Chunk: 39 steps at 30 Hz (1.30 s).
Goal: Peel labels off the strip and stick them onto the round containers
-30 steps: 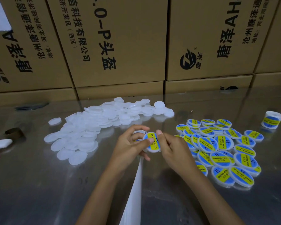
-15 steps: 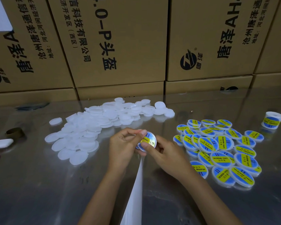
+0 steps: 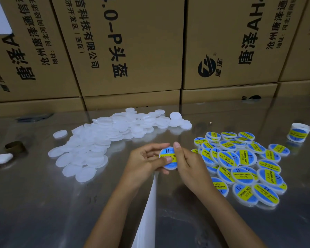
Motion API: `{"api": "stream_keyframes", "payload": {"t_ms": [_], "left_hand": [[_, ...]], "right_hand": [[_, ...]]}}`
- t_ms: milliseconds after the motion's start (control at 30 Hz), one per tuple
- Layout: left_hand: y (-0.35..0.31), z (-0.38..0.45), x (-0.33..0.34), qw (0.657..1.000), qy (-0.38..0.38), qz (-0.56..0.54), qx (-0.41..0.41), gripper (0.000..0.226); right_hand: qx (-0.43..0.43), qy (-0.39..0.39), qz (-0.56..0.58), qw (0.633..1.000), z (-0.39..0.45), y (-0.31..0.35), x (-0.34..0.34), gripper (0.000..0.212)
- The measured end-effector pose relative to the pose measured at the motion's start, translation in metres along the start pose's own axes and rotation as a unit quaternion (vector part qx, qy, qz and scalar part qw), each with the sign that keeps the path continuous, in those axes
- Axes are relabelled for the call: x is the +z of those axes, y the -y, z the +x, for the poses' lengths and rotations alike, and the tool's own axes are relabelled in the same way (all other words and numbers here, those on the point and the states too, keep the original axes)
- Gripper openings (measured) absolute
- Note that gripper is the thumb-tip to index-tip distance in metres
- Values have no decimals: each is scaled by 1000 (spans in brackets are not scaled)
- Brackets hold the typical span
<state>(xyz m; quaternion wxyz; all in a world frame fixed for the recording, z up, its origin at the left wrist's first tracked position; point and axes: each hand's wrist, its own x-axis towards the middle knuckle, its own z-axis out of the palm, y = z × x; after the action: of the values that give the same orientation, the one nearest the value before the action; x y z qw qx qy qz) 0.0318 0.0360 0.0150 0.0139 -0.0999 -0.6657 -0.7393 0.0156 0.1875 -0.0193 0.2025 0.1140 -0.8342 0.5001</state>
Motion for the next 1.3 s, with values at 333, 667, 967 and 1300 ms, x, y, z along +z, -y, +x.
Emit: {"api": "stream_keyframes", "payload": {"t_ms": [333,667,967,1300], "left_hand": [[0,2,-4,993,-110,-26,17,19],[3,4,-6,997,-78,15,21,16],[4,5,-3,997,19,64,35,62],[7,2,0,999,-4,46,27,56]], "right_hand": [[-5,63,55,996,0,8,0,60],[51,98,65,992,0,3,7,46],[170,103,182,963,0,9,7,47],[210,78,238,945,2,16,2,47]]}}
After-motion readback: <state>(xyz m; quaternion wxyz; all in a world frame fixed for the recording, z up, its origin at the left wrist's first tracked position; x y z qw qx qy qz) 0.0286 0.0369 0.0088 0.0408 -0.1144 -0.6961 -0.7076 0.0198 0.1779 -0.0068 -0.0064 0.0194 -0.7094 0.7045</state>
